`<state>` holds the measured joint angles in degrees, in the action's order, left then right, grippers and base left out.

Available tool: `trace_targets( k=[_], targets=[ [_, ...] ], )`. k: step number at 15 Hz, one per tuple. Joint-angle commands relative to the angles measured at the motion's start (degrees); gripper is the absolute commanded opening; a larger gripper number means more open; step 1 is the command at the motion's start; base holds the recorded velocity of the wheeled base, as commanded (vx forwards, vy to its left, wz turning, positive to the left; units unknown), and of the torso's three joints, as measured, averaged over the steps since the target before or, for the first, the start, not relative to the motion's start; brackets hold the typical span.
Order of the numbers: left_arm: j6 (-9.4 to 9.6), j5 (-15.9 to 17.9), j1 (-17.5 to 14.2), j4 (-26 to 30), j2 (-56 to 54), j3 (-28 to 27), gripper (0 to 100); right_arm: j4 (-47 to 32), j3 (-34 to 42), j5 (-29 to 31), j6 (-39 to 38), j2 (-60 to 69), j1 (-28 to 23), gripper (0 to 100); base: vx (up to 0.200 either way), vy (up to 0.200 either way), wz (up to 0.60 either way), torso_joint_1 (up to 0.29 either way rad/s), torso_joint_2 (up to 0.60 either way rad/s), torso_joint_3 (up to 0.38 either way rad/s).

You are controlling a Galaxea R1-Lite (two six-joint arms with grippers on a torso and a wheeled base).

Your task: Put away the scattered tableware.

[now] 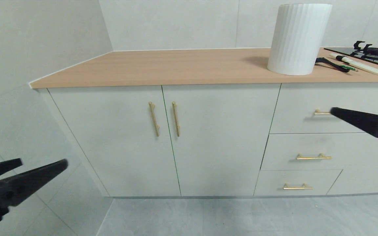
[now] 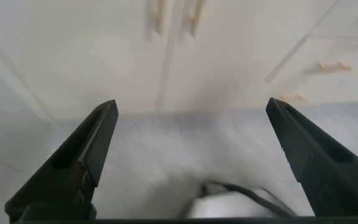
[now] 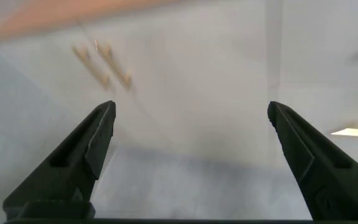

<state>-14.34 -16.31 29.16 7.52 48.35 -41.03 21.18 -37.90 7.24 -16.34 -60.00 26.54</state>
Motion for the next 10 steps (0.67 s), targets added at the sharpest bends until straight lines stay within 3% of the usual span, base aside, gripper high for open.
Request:
trace_targets(
  k=[1, 3, 4, 6, 10],
  targets=[
    [7.39, 0.2, -7.1, 0.2, -18.8, 6.1, 100, -8.3, 7.3, 0.8, 7.5, 26.3, -9.3, 100, 0.0, 0.0, 0.0, 0.0, 0.0, 0.0],
    [9.77, 0.1, -10.0, 0.6, -25.6, 7.7, 100, -15.6, 7.0, 0.8, 11.6, 35.1, -11.8, 100, 0.0, 0.0, 0.0, 0.0, 0.0, 0.0],
    [13.37, 0.1, -13.3, 1.0, -30.3, 9.1, 100, -19.9, 6.9, 1.0, 14.2, 40.4, -13.4, 100, 0.0, 0.0, 0.0, 0.0, 0.0, 0.0],
    [18.73, 0.1, -16.2, 3.3, -38.8, 10.4, 100, -26.0, 7.1, 2.3, 15.8, 48.0, -20.6, 100, 0.0, 0.0, 0.0, 0.0, 0.0, 0.0],
    [18.03, -1.6, -20.5, 6.4, -42.7, 11.1, 100, -27.9, 9.0, 1.0, 16.0, 55.7, -23.7, 100, 0.0, 0.0, 0.0, 0.0, 0.0, 0.0]
  ],
)
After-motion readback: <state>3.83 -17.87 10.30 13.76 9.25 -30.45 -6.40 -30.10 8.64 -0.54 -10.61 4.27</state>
